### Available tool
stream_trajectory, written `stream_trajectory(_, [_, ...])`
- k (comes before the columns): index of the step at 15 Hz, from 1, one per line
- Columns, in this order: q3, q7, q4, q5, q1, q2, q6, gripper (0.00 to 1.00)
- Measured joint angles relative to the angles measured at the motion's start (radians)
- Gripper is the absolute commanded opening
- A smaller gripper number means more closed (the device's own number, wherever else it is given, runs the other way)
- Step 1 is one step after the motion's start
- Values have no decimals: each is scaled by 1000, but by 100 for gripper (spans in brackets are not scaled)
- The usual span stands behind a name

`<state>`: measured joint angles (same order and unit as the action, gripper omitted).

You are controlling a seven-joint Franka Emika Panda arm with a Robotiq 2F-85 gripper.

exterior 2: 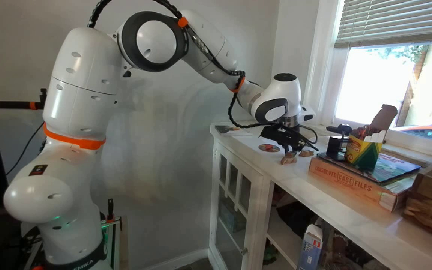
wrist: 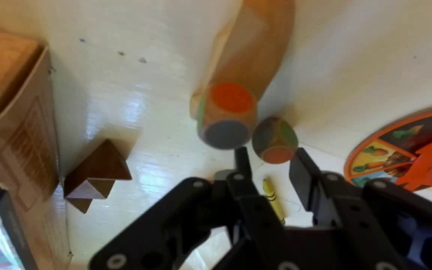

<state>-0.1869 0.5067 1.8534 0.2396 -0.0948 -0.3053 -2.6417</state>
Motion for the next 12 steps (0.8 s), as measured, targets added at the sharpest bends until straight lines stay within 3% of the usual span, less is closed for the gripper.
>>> stream_trajectory(2, [5, -9, 0, -10, 2, 3, 14, 83])
stream_trajectory(3, [8, -14, -1, -15, 4, 3, 18, 85])
stream_trajectory(4, [9, -17, -2, -20, 5, 3, 20, 73])
stream_trajectory(5, [10, -18, -2, -23, 5, 4, 22, 53])
stream_trajectory(6, [11, -18, -2, -25, 5, 5, 24, 53])
stream_trajectory(7, [11, -18, -2, -26, 5, 6, 27, 46])
stream_trajectory(12, [16, -18, -2, -26, 5, 19, 51, 6])
